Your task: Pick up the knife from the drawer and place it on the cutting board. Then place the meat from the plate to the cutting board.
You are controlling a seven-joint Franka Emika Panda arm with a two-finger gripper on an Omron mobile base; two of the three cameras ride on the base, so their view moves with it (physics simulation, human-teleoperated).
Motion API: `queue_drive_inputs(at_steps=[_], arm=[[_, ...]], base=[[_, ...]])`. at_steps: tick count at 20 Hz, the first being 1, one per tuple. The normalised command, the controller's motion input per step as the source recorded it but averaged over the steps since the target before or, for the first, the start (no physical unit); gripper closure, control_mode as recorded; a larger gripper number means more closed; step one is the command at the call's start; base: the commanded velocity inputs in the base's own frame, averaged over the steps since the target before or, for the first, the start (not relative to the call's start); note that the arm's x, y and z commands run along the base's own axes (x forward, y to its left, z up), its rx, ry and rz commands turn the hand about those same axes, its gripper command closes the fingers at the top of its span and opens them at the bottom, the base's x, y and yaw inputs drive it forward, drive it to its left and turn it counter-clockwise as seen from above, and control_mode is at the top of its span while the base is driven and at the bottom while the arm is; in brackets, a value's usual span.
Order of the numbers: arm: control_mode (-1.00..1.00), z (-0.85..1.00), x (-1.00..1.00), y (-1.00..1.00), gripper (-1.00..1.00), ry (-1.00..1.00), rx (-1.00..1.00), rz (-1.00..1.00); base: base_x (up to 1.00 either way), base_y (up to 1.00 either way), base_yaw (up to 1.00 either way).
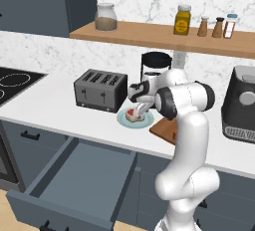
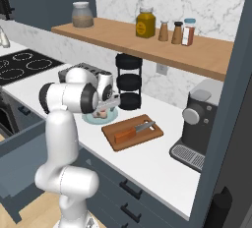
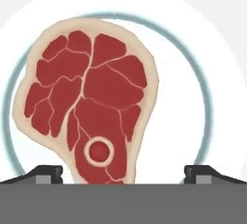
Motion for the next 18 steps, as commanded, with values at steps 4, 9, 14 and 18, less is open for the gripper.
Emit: queue_drive_inputs(at_steps=[4, 9, 14, 18], arm=[[-1.00, -0.17, 0.23, 0.19, -1.00, 0.00, 0.00, 0.00], [-1.00, -0.16, 0.04, 0.21, -1.00, 0.00, 0.00, 0.01], [-1.00, -0.21, 0.00, 0.37, -1.00, 0.00, 0.00, 0.03], [-1.00, -0.14, 0.00, 0.30, 1.00, 0.00, 0.00, 0.03]], base=[[0.00, 0.00, 0.00], [0.00, 0.00, 0.00], [0.00, 0.00, 0.00], [0.00, 0.00, 0.00]])
